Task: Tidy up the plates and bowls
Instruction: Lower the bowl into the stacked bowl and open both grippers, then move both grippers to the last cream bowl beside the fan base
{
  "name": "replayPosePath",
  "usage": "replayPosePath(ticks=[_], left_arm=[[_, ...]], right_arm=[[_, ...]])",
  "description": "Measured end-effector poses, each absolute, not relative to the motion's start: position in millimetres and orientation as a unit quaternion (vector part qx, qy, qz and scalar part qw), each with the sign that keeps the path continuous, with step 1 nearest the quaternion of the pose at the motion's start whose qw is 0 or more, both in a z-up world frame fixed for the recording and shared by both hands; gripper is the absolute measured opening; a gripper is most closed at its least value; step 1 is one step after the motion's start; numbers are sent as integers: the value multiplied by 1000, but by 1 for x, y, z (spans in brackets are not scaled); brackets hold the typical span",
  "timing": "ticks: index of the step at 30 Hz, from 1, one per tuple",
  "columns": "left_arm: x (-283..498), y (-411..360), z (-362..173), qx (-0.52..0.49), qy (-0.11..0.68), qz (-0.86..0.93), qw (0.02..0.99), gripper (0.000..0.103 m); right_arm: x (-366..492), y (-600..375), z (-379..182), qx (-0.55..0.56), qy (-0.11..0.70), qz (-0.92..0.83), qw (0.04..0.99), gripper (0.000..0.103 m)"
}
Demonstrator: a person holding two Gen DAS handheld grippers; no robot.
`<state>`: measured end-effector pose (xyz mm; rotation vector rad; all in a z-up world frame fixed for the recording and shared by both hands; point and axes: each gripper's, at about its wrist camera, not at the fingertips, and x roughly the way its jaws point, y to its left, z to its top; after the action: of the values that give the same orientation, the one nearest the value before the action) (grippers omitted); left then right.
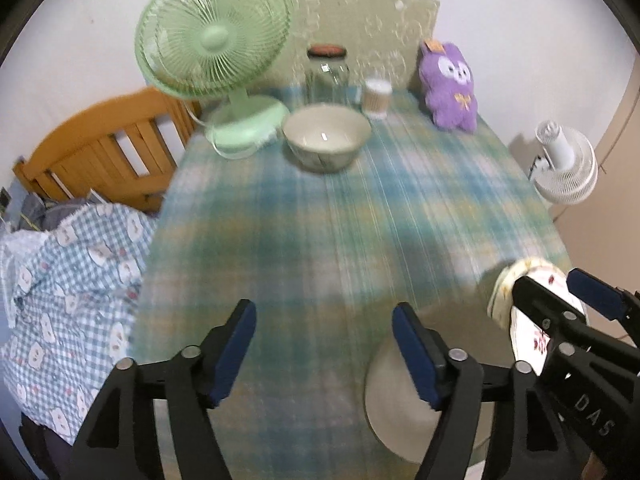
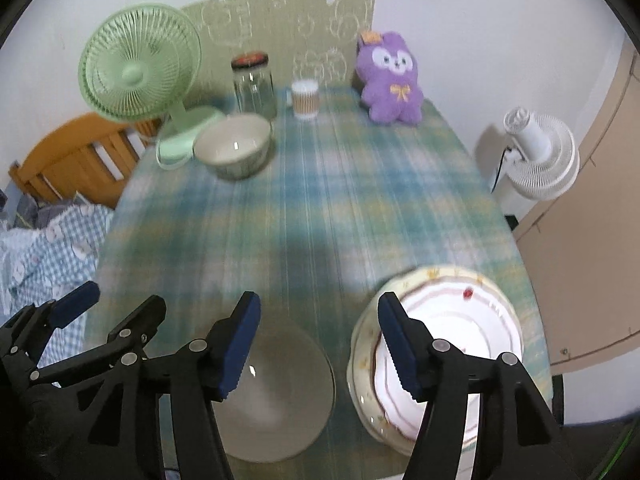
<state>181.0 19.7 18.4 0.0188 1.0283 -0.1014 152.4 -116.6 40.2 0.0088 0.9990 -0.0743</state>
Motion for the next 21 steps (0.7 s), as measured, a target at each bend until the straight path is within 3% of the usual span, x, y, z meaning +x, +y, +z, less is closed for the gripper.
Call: replayPosePath(ticks=[6, 16, 21], left_arm=[[203, 29, 41, -12, 471, -35, 881, 89], [273, 24, 46, -15, 454, 12, 891, 89], [309, 20, 35, -23, 459, 36, 887, 84]], right_arm=[[184, -117, 67, 15, 454, -34, 890, 65], [269, -110, 71, -7, 433, 8, 901, 65], [314, -114, 62, -16, 436, 33, 899, 65]])
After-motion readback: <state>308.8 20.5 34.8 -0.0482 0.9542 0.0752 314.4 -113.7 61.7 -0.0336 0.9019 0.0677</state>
